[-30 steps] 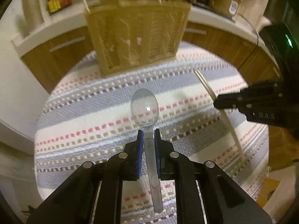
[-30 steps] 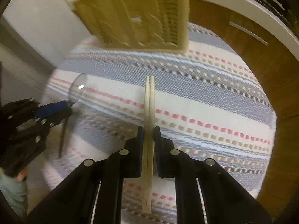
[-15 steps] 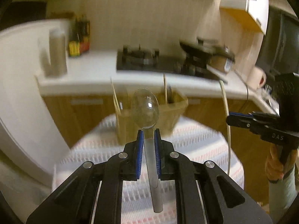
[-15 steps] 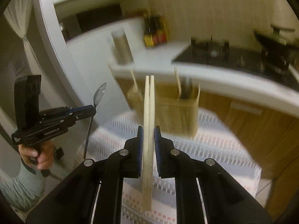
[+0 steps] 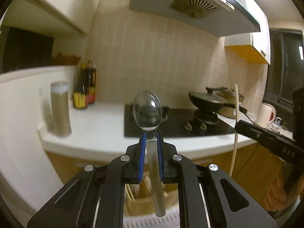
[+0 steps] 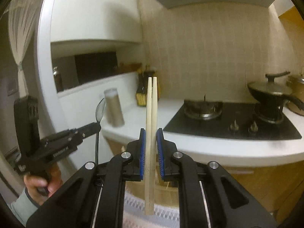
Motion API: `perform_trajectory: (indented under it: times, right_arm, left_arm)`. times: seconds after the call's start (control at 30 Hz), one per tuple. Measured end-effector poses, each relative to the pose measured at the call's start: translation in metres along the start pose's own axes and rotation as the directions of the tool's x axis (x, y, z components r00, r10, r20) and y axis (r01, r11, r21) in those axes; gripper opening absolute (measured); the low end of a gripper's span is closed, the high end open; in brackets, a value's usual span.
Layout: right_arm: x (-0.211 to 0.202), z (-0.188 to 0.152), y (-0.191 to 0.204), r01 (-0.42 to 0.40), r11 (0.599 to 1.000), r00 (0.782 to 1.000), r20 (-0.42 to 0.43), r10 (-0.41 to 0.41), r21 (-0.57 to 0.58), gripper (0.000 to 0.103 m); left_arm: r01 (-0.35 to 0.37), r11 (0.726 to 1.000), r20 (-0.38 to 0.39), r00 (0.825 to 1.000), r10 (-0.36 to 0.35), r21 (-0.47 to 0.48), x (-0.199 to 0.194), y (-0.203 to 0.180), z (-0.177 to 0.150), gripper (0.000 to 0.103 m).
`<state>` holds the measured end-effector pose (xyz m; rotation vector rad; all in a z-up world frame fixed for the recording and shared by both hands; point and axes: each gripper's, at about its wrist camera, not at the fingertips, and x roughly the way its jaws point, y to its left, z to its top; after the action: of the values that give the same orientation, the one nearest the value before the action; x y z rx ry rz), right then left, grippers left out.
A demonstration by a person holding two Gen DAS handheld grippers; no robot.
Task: Organize utensils
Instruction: 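Lower the clear spoon and chopsticks into the beige holder, open both tools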
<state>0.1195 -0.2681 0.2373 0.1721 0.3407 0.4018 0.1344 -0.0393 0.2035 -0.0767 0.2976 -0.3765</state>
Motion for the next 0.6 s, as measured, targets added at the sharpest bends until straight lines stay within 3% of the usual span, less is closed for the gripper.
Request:
perform_trajectory:
  times: [0.27, 0.6]
  right_arm:
    - [0.044, 0.001, -0.014, 0.106, 0.994, 0.991, 0.086, -0.104, -0.015, 0.01]
    - [0.09, -0.033, -0.027, 0.215, 0.973, 0.974, 0.086, -0.208, -0.086, 0.01]
  left_arm:
    - [0.043, 0.999, 0.109, 0.993, -0.042, -0.005, 0.037, 0.019, -0.014, 0.01]
    - [0.027, 0.999, 0.119, 0.992, -0.029, 0.022, 0.068, 0.025, -0.044, 0.01]
